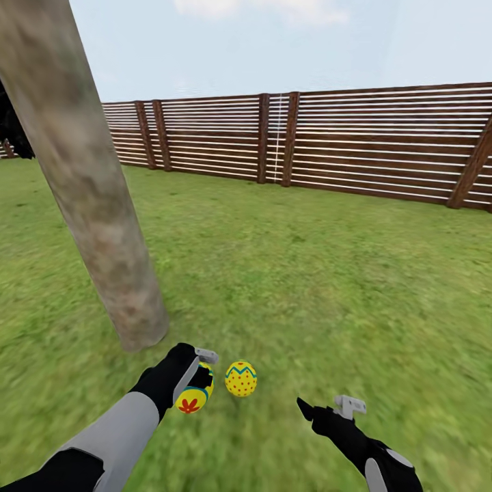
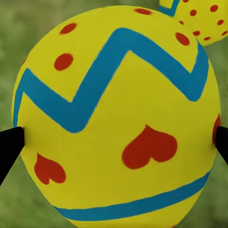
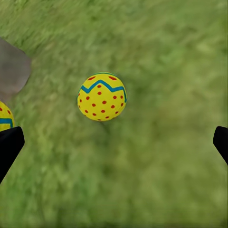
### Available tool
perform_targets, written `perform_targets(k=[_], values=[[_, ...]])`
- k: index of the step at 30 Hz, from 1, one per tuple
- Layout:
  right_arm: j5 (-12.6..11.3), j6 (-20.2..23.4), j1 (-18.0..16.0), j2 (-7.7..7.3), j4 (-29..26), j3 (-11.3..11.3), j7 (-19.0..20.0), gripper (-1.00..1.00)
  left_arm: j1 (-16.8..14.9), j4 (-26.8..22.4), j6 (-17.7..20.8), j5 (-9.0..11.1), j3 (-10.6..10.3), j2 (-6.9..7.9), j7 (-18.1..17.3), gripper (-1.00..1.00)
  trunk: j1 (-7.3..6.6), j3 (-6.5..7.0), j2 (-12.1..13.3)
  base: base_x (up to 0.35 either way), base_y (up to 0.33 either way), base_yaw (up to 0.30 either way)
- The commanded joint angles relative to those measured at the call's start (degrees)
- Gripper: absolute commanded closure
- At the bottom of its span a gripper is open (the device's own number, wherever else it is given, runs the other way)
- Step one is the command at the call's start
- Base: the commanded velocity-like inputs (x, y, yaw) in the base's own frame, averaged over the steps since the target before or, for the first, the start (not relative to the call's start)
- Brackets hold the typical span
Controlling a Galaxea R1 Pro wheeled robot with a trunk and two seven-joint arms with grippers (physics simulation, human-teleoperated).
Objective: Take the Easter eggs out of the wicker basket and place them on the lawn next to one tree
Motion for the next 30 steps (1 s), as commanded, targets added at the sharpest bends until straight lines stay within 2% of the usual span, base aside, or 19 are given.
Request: perform_targets(k=[1, 9, 22, 30], values=[[-0.31, 0.44, -0.03, 0.06, -0.06, -0.18, 0.22, -1.0, -0.02, -0.06, 0.22, 0.53, -0.29, 0.04, 0.45, 1.0, -0.01, -0.12, -0.02, 0.0, 0.0, 0.0], [-0.31, 0.46, -0.03, 0.06, -0.06, -0.18, 0.22, -1.0, -0.04, -0.09, 0.29, 0.56, -0.25, 0.04, 0.45, 1.0, -0.01, -0.63, -0.02, 0.034, 0.0, 0.0], [-0.31, 0.39, -0.03, 0.06, -0.04, -0.18, 0.22, -1.0, -0.05, -0.06, 0.24, 0.61, -0.2, 0.04, 0.45, 1.0, -0.01, -1.47, -0.02, 0.296, 0.004, 0.0], [-0.31, 0.39, -0.03, 0.06, -0.06, -0.18, 0.24, -1.0, -0.03, -0.06, 0.28, 0.62, -0.2, 0.04, 0.45, 1.0, -0.01, -1.98, -0.02, 0.143, 0.076, 0.0]])
